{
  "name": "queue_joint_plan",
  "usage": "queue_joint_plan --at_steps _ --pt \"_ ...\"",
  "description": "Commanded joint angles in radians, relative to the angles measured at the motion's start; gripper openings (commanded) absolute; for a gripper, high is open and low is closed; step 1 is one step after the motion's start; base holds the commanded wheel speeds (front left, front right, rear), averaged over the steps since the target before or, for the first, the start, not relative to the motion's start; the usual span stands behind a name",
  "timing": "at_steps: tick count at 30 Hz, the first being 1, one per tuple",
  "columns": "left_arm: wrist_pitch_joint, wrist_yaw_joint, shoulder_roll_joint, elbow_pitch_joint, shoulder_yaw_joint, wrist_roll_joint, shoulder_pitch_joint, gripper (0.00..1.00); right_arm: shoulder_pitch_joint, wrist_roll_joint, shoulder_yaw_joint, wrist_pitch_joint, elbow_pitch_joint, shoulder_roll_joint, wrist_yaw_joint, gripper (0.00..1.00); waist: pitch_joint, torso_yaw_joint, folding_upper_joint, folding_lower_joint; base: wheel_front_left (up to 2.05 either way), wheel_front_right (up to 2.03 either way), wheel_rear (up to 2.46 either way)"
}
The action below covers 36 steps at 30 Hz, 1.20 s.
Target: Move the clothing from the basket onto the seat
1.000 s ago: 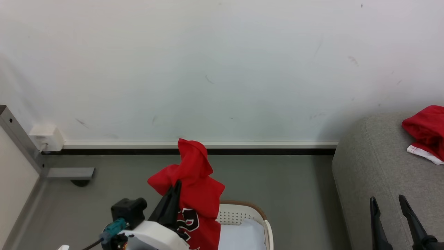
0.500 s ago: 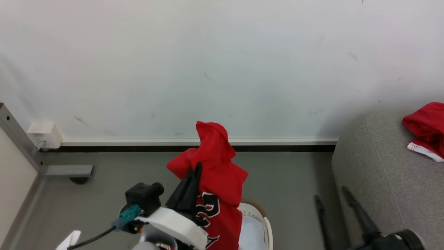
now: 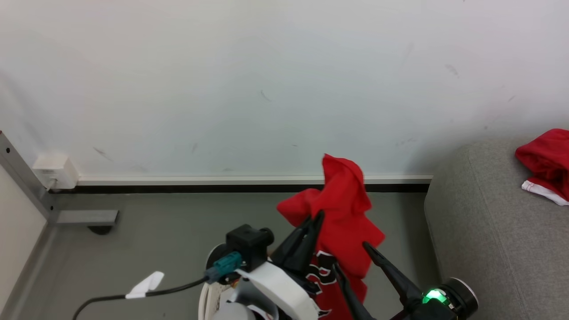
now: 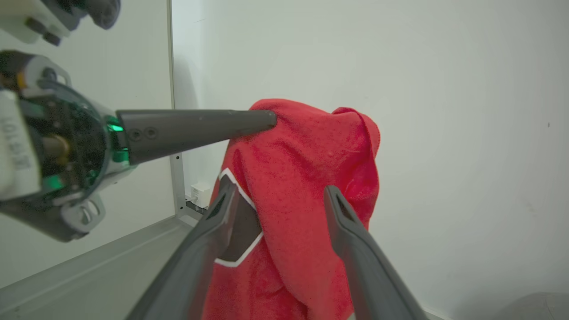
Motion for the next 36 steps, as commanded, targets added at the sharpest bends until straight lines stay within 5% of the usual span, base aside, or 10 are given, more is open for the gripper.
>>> queue_joint_plan --at_steps 1,15,16,19,22,26,27,28,29,36 --pt "-0.005 0.0 -0.002 0.003 -0.013 -0.005 -0.016 0.0 -0.014 0.004 0.007 0.001 0.008 -0.004 -0.002 1.0 0.0 0.0 -0.0001 0.0 0.0 0.0 0.0" --pt "-0.006 0.047 -0.007 -0.011 -0.213 -0.092 -0.086 0.0 -0.014 -0.056 -0.054 0.001 0.063 -0.003 -0.002 1.0 -0.007 -0.025 -0.0001 0.0 0.0 0.0 0.0" --pt "-0.005 0.052 -0.007 -0.016 -0.226 -0.101 -0.089 0.0 -0.013 -0.058 -0.058 0.001 0.064 -0.003 -0.002 0.87 -0.007 -0.027 -0.0001 0.0 0.0 0.0 0.0" --pt "-0.006 0.066 -0.007 -0.021 -0.253 -0.115 -0.096 0.0 -0.01 -0.034 -0.074 0.001 0.073 -0.003 -0.002 0.0 -0.009 -0.031 -0.0001 0.0 0.0 0.0 0.0" --pt "-0.009 0.081 -0.007 0.004 -0.259 -0.107 -0.104 0.0 -0.01 -0.016 -0.092 0.001 0.078 -0.003 -0.002 0.0 -0.008 -0.035 -0.0001 0.0 0.0 0.0 0.0" --pt "-0.02 0.092 -0.002 0.041 -0.252 -0.106 -0.107 0.36 -0.012 0.003 -0.129 0.001 0.074 -0.003 -0.002 0.0 -0.007 -0.04 -0.0001 0.0 0.0 0.0 0.0" --pt "-0.023 0.094 0.0 0.05 -0.251 -0.106 -0.107 0.52 -0.012 0.006 -0.139 0.001 0.072 -0.003 -0.002 0.0 -0.007 -0.041 -0.0001 0.0 0.0 0.0 0.0" --pt "-0.027 0.095 0.001 0.058 -0.25 -0.105 -0.107 0.9 -0.013 0.009 -0.149 0.001 0.07 -0.003 -0.002 0.0 -0.006 -0.043 -0.0001 0.0 0.0 0.0 0.0" --pt "-0.031 0.094 0.002 0.067 -0.248 -0.105 -0.107 1.0 -0.014 0.009 -0.159 0.001 0.067 -0.003 -0.002 0.0 -0.006 -0.045 -0.0001 0.0 0.0 0.0 0.0" --pt "-0.049 0.095 0.002 0.113 -0.248 -0.118 -0.102 1.0 -0.012 0.002 -0.224 0.001 0.032 -0.003 -0.002 0.0 0.006 -0.091 -0.0001 0.0 0.0 0.0 0.0"
